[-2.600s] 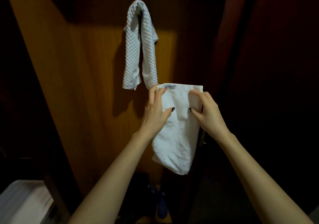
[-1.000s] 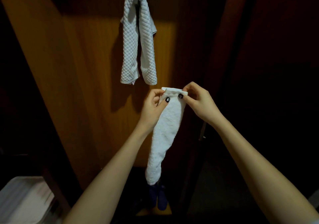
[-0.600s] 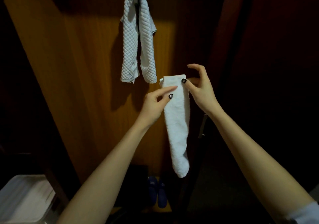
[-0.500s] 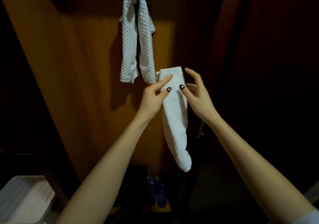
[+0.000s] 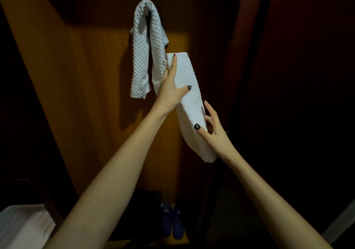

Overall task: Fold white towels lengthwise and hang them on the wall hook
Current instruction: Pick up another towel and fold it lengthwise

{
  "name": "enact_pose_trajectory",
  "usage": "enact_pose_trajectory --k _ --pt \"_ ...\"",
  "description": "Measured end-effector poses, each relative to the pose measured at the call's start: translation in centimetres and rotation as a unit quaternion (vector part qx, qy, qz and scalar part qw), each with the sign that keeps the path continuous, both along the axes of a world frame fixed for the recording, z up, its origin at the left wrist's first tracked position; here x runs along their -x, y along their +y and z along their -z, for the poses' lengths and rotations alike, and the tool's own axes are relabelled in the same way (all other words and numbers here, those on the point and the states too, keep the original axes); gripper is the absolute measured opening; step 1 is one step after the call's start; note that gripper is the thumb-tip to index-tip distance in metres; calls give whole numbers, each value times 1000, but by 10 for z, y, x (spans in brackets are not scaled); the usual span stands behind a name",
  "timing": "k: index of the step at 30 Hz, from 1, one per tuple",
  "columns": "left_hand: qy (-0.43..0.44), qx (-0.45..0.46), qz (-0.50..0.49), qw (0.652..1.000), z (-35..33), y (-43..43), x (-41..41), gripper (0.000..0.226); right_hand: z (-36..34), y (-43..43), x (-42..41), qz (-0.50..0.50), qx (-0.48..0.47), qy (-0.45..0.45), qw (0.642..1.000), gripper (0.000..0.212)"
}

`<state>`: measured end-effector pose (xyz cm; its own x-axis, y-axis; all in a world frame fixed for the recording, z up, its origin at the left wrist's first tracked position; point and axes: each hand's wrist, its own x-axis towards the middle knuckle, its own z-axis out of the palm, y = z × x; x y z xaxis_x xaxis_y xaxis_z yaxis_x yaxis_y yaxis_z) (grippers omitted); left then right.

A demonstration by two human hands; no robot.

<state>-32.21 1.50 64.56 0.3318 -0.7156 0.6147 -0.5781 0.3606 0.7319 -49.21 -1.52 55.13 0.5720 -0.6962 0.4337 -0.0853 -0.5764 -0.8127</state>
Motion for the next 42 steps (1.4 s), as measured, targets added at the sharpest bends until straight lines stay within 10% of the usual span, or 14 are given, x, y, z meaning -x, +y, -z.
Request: enact_pose_trajectory --k 8,14,25,32,42 --pt "3 29 -54 998 -11 -15 14 106 18 -1 0 163 18 6 986 97" --pt "41 13 -72 996 -11 -24 -3 99 15 -21 18 257 42 -63 964 11" --pt "377 22 46 925 27 -32 -33 93 -18 -17 32 149 40 -149 977 44" --pt "422 -1 55 905 29 -40 -30 92 -36 -7 40 169 162 -125 964 30" --pt "520 -18 129 844 39 -49 -27 67 -60 1 59 8 21 -181 983 47"
